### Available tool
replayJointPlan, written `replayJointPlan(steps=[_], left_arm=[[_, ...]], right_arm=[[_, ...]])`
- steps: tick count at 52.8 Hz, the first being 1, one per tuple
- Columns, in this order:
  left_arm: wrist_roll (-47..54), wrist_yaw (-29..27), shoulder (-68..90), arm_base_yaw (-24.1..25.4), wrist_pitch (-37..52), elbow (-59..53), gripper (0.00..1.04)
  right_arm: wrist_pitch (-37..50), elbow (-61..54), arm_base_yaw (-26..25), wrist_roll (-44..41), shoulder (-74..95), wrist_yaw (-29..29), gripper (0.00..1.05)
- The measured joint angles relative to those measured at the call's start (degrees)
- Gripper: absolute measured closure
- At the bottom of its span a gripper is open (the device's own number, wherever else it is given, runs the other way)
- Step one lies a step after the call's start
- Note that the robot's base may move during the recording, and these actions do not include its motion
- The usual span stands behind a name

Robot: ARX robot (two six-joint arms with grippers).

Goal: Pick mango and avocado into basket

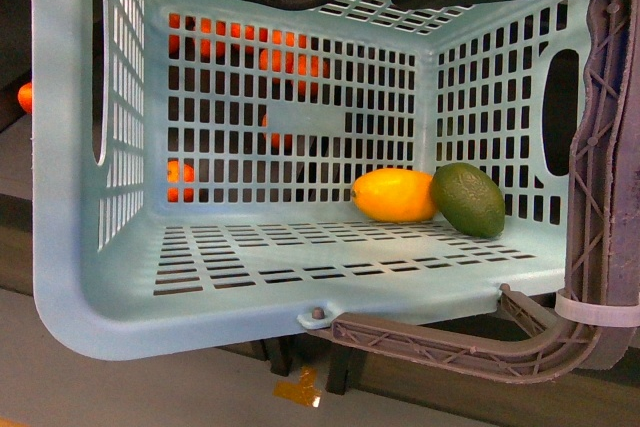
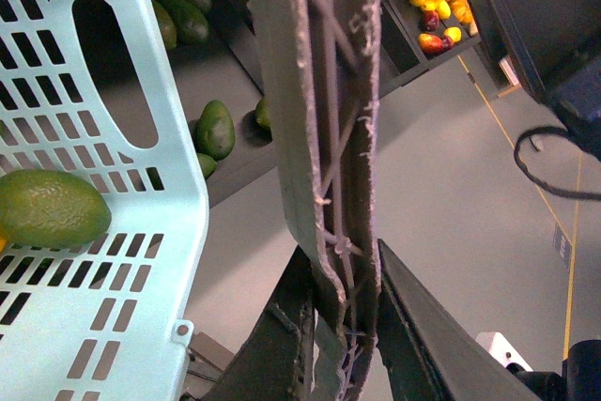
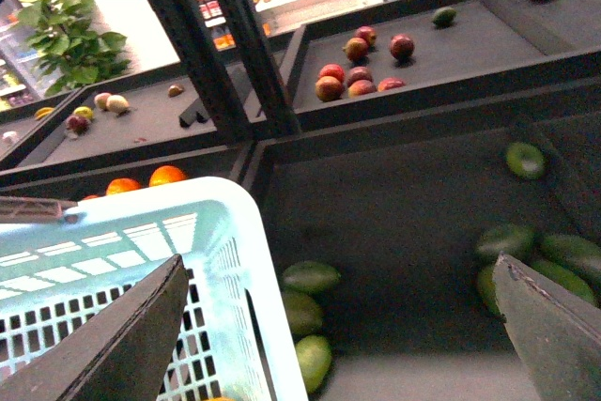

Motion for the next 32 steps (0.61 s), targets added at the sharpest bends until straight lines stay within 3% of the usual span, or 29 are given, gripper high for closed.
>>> replayJointPlan(steps=[7, 13, 20, 29, 32], left_arm=[[0.0, 0.0, 0.0, 0.0, 0.0, 0.0, 0.91], [0.0, -0.1, 0.0, 0.0, 0.0, 0.0, 0.91], [0.0, 0.0, 0.0, 0.0, 0.0, 0.0, 0.91], [0.0, 0.0, 0.0, 0.0, 0.0, 0.0, 0.91], [0.0, 0.1, 0.0, 0.0, 0.0, 0.0, 0.91]], right_arm=[[-6.0, -4.8, 1.7, 0.7, -10.0, 5.2, 0.08], [-12.5, -11.2, 7.8, 2.1, -23.0, 14.1, 0.08], [-13.7, -16.5, 11.1, 1.7, -27.9, 21.1, 0.08], [-14.0, -17.6, 11.7, 1.2, -28.0, 21.6, 0.08], [-6.4, -19.8, 9.4, -3.7, -27.9, 13.6, 0.17]])
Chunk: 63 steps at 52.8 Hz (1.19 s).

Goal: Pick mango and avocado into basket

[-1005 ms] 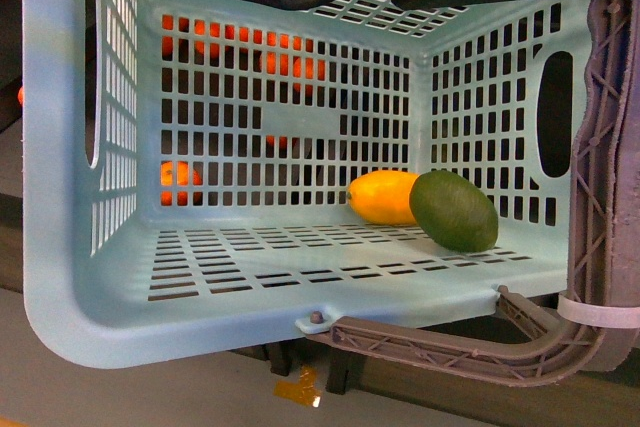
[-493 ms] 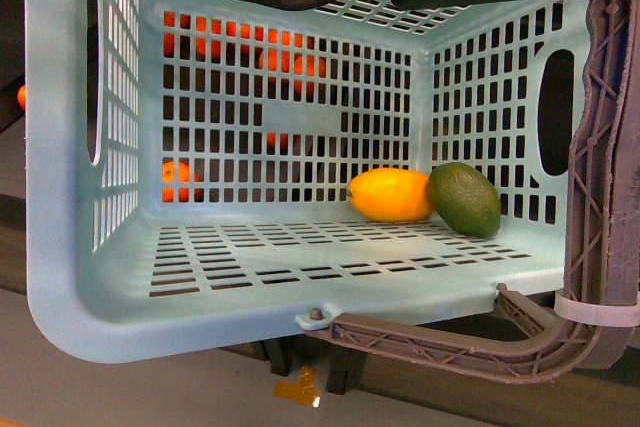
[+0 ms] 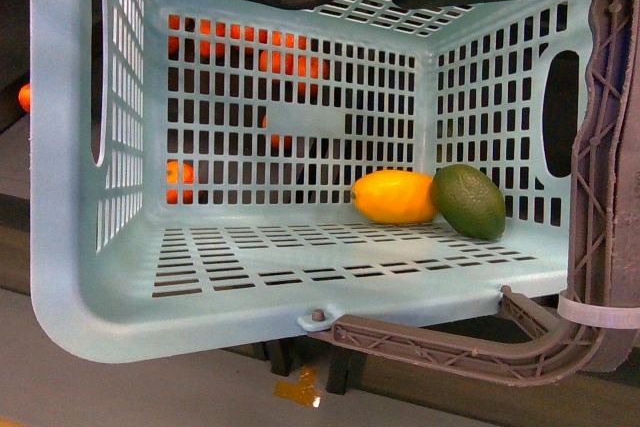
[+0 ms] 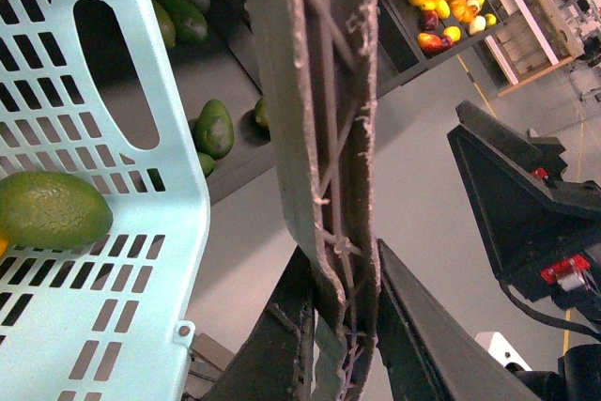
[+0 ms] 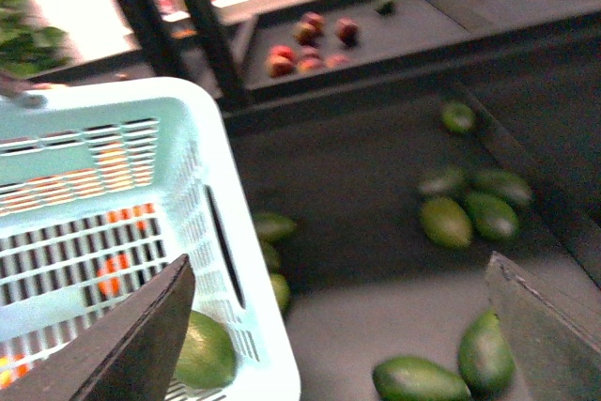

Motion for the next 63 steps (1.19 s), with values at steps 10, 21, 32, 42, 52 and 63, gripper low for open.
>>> replayJointPlan(steps=[10, 21, 32, 42, 52, 63], left_arm=[[0.0, -0.1, 0.0, 0.0, 0.0, 0.0, 0.91], [0.0, -0.2, 0.0, 0.0, 0.0, 0.0, 0.91], [0.0, -0.2, 0.0, 0.0, 0.0, 0.0, 0.91], [0.0, -0.2, 0.0, 0.0, 0.0, 0.0, 0.91], [0.0, -0.2, 0.0, 0.0, 0.0, 0.0, 0.91], [0.0, -0.1, 0.0, 0.0, 0.0, 0.0, 0.91]], right_arm=[[1.1, -0.7, -1.3, -9.2, -4.4, -5.7, 0.45], [-4.9, -0.7, -1.4, -11.5, -10.5, -5.7, 0.86], [-8.8, -0.7, -1.4, -12.0, -14.6, -5.7, 1.02], [-11.8, -0.7, -1.4, -12.0, -17.6, -5.7, 1.02], [-14.1, -0.7, -1.4, -12.0, -19.9, -5.7, 1.02], [-24.5, -0.6, -1.4, -12.0, -29.2, -5.8, 1.02]])
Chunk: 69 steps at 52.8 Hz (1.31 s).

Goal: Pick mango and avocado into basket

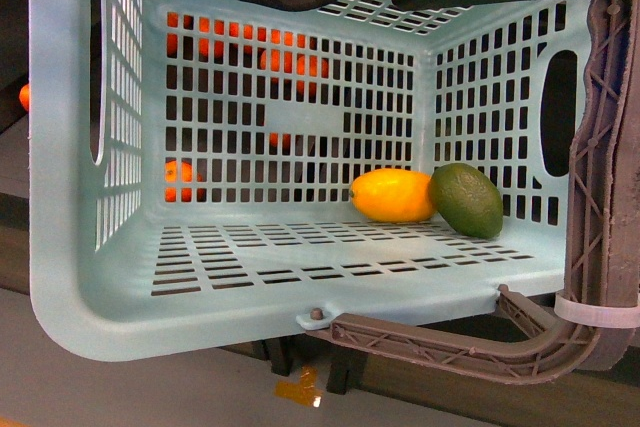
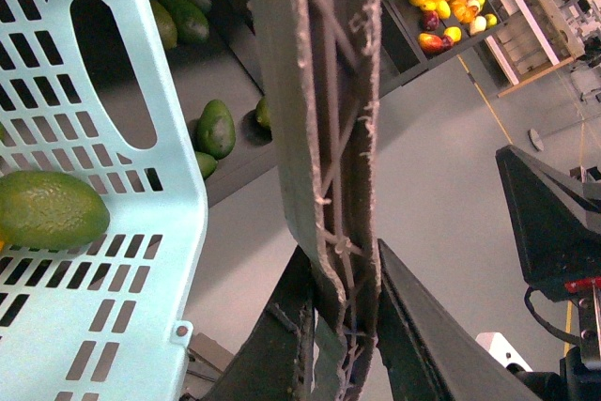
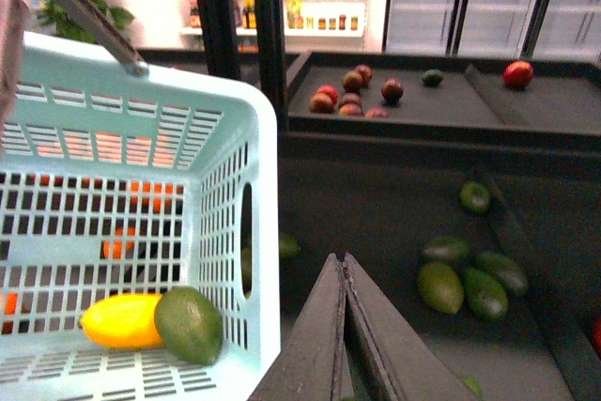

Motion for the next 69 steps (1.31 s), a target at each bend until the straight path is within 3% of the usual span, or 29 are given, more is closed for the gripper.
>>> replayJointPlan(steps=[17, 50, 69], left_arm=[[0.0, 0.1, 0.0, 0.0, 0.0, 0.0, 0.91], [0.2, 0.0, 0.0, -0.5, 0.0, 0.0, 0.91], [-0.2, 1.1, 0.0, -0.6, 0.0, 0.0, 0.91]], right_arm=[[-0.3, 0.0, 0.0, -0.1, -1.0, 0.0, 1.01], [-0.4, 0.0, 0.0, 0.0, -1.0, 0.2, 0.06], [-0.5, 0.0, 0.0, -0.1, -1.0, 0.0, 0.08]])
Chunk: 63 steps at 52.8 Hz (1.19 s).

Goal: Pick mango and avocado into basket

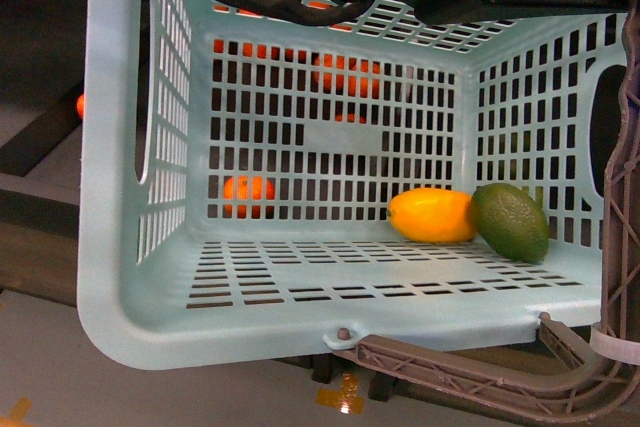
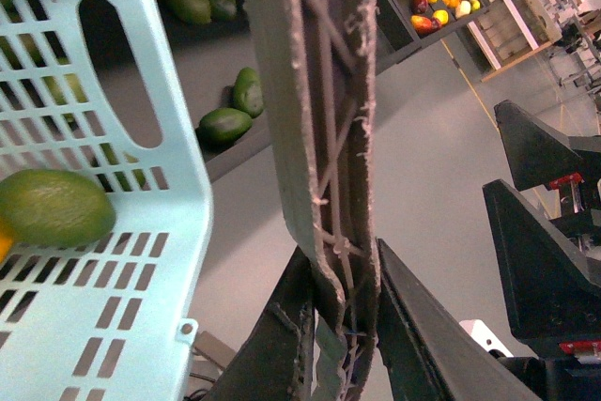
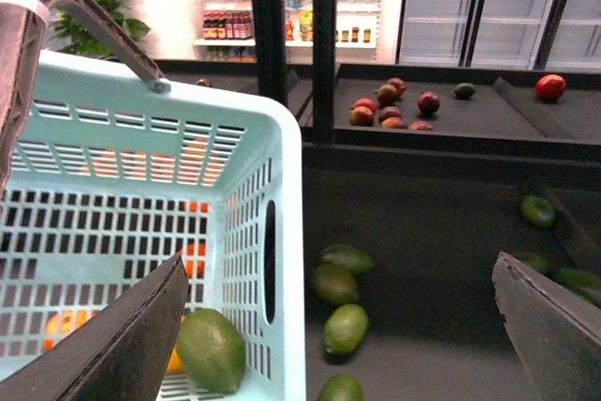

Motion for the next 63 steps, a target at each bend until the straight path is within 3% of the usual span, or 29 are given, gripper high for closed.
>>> replayJointPlan(steps=[10, 29, 63], left_arm=[[0.1, -2.3, 0.0, 0.9, 0.0, 0.0, 0.91], [0.2, 0.0, 0.0, 0.3, -0.1, 0.0, 0.91], [0.3, -1.1, 0.1, 0.6, -0.1, 0.0, 0.91]], right_arm=[[0.0, 0.0, 0.0, 0.0, 0.0, 0.0, 0.08], [0.0, 0.0, 0.0, -0.1, 0.0, 0.0, 0.08], [0.0, 0.0, 0.0, -0.1, 0.0, 0.0, 0.08]])
